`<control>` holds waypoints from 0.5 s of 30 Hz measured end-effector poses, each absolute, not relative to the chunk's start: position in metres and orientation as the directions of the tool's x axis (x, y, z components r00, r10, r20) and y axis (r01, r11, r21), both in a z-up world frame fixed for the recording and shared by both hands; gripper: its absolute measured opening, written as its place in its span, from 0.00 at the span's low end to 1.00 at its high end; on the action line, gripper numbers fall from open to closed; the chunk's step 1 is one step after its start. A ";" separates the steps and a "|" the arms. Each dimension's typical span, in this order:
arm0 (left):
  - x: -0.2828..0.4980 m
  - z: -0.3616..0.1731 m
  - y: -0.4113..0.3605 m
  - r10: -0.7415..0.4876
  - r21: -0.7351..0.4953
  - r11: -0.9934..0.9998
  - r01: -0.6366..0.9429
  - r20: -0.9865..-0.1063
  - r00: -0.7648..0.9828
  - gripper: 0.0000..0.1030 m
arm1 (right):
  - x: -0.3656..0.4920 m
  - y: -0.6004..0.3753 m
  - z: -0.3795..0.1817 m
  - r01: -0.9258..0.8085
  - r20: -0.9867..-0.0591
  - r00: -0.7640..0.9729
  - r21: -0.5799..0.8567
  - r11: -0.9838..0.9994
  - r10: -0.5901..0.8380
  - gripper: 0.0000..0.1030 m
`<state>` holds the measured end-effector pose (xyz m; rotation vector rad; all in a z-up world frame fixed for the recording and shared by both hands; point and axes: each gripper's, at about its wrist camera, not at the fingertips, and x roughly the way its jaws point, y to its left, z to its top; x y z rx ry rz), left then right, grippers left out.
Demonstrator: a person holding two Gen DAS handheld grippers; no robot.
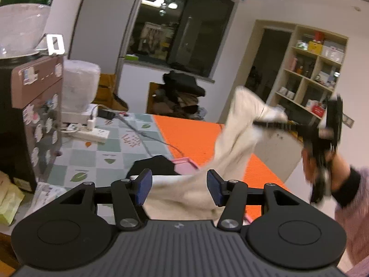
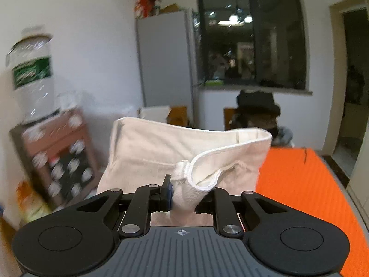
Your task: Fold clothes
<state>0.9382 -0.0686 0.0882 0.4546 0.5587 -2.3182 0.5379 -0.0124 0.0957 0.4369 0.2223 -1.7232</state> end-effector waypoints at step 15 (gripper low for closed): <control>0.876 0.048 -0.146 -0.517 -0.219 -0.636 0.740 -0.591 -0.619 0.57 | 0.339 -0.183 0.077 0.883 -0.502 -0.211 0.271 -0.385 -0.838 0.19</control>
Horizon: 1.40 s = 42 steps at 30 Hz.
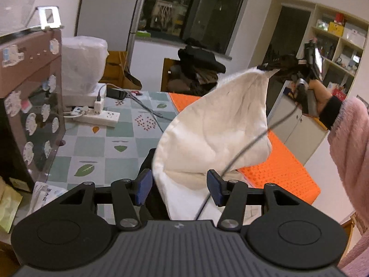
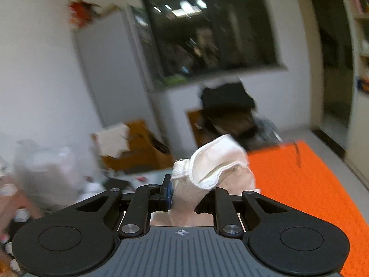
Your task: Fold clothes
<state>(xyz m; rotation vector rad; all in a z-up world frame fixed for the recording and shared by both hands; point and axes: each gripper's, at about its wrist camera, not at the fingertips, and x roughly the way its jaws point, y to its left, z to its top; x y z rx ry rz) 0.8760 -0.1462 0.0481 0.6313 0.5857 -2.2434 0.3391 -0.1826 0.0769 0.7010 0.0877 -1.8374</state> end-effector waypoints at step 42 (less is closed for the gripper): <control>0.938 0.026 -0.118 -0.487 -0.177 -0.675 0.716 -0.622 -0.613 0.63 | 0.628 -0.052 -0.070 0.970 -0.707 0.080 0.217 -0.108 -0.703 0.78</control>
